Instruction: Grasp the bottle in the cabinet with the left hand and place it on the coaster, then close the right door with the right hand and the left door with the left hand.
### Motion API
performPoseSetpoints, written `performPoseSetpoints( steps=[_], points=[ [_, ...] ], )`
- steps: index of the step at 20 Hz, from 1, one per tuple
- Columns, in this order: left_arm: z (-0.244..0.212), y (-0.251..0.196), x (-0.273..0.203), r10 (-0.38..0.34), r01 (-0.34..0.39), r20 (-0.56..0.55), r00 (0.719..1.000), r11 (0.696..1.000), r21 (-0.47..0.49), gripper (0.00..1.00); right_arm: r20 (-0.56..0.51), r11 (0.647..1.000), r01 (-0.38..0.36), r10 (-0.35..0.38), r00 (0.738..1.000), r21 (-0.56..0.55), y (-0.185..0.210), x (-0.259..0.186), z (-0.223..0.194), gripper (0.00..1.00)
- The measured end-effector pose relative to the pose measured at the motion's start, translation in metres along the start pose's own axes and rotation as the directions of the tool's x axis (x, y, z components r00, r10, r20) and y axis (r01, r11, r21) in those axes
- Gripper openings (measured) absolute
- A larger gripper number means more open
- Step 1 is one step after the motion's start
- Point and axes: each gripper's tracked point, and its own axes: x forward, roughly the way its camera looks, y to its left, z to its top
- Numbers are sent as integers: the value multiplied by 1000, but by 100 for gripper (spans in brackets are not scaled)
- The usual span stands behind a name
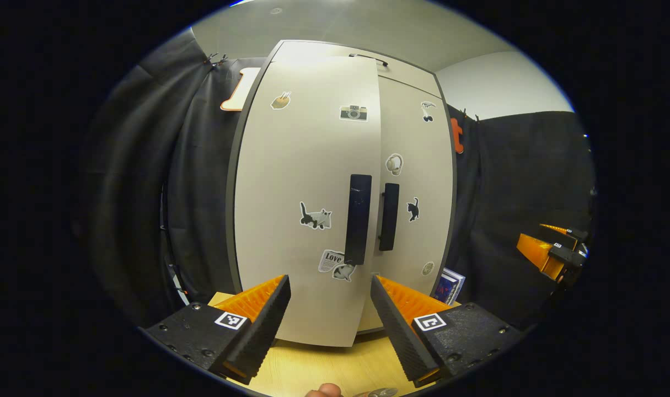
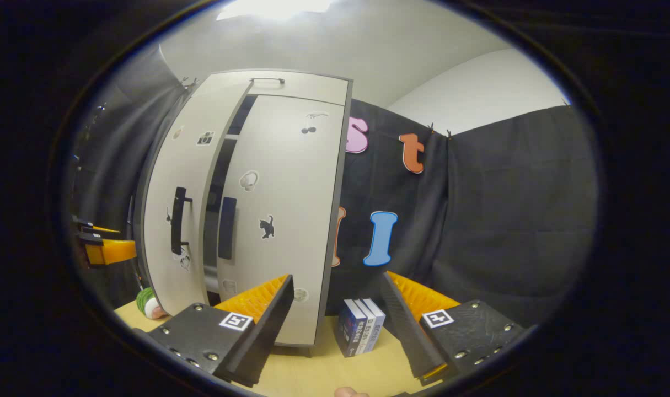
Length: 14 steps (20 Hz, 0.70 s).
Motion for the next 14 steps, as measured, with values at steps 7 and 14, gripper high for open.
performPoseSetpoints(
  steps=[7, 14],
  points=[
    [3, 2, -1, 15, -15, -1, 1000, 1000, 0, 94, -1, 1000, 2, -2, 1000, 5, 1, -2, 0, 96],
    [13, 4, -3, 51, -51, 5, 999, 999, 3, 94, 6, 999, -36, 36, 999, 16, 19, -2, 5, 96]
  ],
)
